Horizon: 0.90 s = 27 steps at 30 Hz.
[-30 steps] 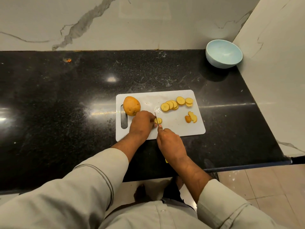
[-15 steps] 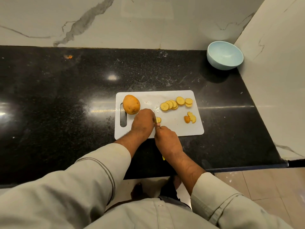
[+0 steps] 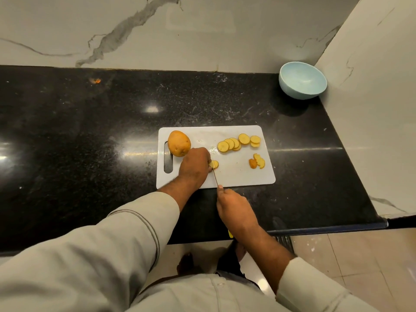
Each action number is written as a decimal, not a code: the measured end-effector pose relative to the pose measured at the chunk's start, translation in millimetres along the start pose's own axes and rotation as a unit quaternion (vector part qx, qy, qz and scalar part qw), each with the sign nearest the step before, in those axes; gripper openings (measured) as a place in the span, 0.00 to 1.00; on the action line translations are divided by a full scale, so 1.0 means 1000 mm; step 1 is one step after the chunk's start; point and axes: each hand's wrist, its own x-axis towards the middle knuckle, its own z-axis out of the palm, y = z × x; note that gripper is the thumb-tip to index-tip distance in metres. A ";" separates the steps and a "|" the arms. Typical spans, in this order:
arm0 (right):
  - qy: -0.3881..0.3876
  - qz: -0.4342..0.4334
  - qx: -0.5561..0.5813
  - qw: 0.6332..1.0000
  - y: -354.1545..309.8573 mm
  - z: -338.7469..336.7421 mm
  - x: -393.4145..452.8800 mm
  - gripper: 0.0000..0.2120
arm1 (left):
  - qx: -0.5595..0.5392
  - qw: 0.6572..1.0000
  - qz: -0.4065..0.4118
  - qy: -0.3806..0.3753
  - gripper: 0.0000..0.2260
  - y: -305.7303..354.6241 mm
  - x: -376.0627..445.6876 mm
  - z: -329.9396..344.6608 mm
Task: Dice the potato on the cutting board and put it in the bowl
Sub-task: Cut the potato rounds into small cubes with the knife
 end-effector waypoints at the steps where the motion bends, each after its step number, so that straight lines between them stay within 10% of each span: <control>1: -0.003 0.003 0.004 1.000 0.002 0.000 -0.005 0.22 | 0.001 1.000 0.003 -0.002 0.06 -0.001 0.001 0.000; 27: 0.079 0.100 0.008 0.992 0.053 -0.035 -0.002 0.21 | -0.063 0.996 0.039 -0.042 0.11 0.082 0.029 0.044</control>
